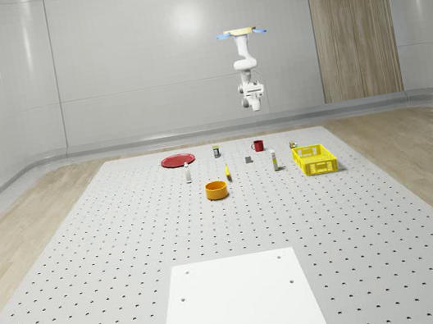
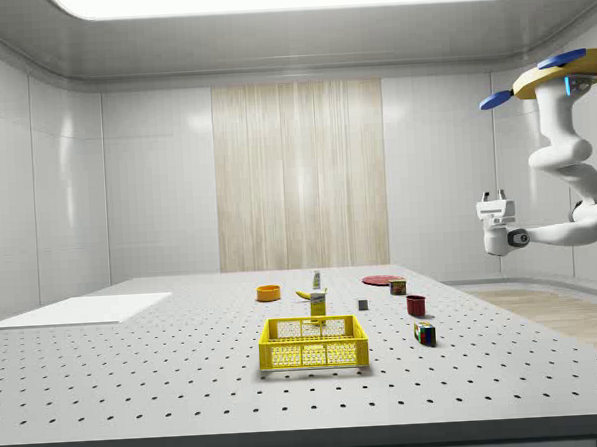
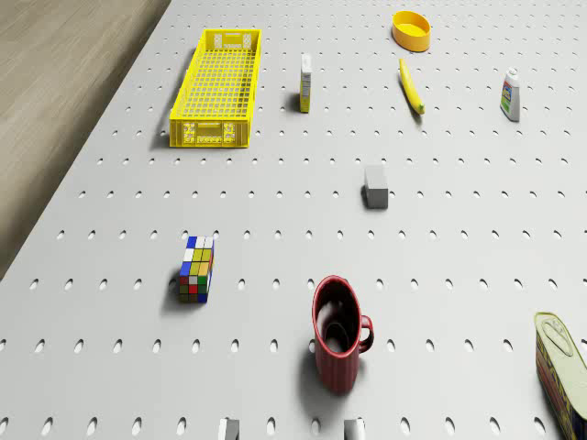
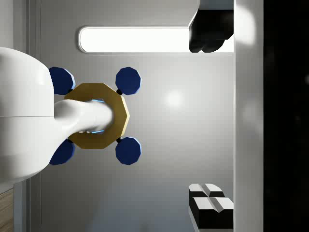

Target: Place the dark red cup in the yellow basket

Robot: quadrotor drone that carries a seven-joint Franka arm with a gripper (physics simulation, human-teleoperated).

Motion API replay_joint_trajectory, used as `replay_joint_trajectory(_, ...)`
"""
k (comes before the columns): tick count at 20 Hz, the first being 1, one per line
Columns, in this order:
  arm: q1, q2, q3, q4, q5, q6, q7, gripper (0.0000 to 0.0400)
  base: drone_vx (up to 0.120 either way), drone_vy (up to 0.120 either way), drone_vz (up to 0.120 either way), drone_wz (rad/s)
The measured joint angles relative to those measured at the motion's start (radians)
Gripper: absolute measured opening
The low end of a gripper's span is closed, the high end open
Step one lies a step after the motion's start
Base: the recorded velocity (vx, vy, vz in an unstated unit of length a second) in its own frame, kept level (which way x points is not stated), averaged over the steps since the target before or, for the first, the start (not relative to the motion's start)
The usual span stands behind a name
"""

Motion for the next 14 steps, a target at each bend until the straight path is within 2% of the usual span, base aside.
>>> replay_joint_trajectory(3, -0.002, 0.007, 0.001, 0.063, 0.001, -0.053, -0.001, 0.0400, 0.000, 0.000, 0.000, 0.000)
replay_joint_trajectory(8, -0.003, 0.040, 0.002, 0.170, 0.001, -0.124, -0.002, 0.0400, 0.000, 0.000, 0.000, 0.000)
replay_joint_trajectory(14, -0.005, 0.073, 0.003, 0.258, 0.002, -0.174, -0.002, 0.0400, 0.000, 0.000, 0.000, 0.000)
